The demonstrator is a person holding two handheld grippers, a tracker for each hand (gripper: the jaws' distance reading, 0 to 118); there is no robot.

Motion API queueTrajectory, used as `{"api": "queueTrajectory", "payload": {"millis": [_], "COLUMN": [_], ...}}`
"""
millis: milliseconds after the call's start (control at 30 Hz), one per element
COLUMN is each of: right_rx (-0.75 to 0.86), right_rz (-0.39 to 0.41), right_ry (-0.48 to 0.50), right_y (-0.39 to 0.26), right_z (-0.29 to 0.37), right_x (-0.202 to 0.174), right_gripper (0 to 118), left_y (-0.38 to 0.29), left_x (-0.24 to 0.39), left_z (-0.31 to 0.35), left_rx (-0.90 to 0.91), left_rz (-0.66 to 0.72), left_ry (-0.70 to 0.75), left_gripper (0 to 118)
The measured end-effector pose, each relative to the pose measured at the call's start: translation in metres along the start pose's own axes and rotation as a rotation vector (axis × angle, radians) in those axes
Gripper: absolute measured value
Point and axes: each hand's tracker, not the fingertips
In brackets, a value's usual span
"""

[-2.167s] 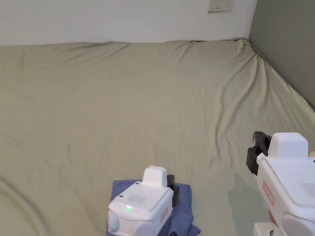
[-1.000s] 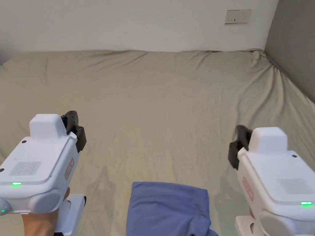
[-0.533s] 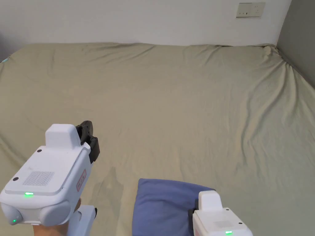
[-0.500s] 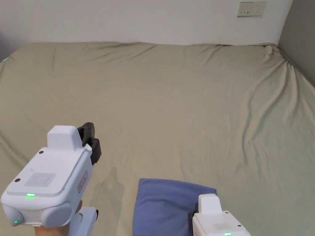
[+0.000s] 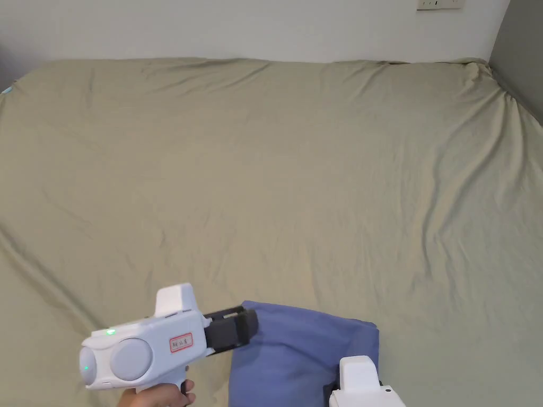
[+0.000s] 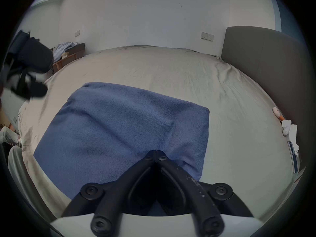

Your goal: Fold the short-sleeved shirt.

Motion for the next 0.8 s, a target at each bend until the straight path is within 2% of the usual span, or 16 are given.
{"api": "queueTrajectory", "payload": {"millis": [33, 167, 200, 300, 333, 367, 400, 433, 567, 733, 800], "right_rx": [0.001, 0.012, 0.014, 0.018, 0.019, 0.019, 0.021, 0.022, 0.016, 0.108, 0.136], "right_rz": [-0.004, -0.009, -0.007, 0.001, 0.002, 0.002, 0.000, -0.005, -0.010, -0.015, 0.000], "right_ry": [0.006, 0.020, 0.021, 0.024, 0.028, 0.030, 0.035, 0.042, 0.073, 0.068, 0.068], "right_y": [-0.001, -0.002, -0.003, -0.004, -0.004, -0.004, -0.005, -0.005, 0.002, 0.025, 0.037], "right_z": [0.000, 0.001, 0.001, 0.001, 0.001, 0.001, 0.002, 0.002, 0.005, 0.028, 0.035], "right_x": [0.001, 0.003, 0.003, 0.004, 0.004, 0.004, 0.006, 0.007, 0.013, 0.018, 0.018], "right_gripper": [2, 2, 2, 2, 2, 2, 2, 2, 3, 2, 2], "left_y": [-0.003, -0.011, -0.011, -0.014, -0.015, -0.016, -0.019, -0.019, -0.018, 0.002, 0.020], "left_x": [-0.003, -0.018, -0.021, -0.025, -0.024, -0.022, -0.021, -0.019, -0.017, -0.018, -0.028], "left_z": [-0.010, -0.039, -0.045, -0.052, -0.052, -0.052, -0.050, -0.051, -0.054, -0.036, -0.028], "left_rx": [-0.052, -0.155, -0.179, -0.222, -0.215, -0.204, -0.198, -0.197, -0.201, -0.162, -0.152], "left_rz": [0.022, 0.080, 0.088, 0.127, 0.146, 0.164, 0.150, 0.134, 0.127, 0.018, -0.039], "left_ry": [-0.005, 0.006, 0.000, -0.066, -0.116, -0.145, -0.118, -0.109, -0.119, -0.080, -0.013], "left_gripper": [118, 113, 108, 46, 40, 39, 32, 18, 13, 12, 12]}}
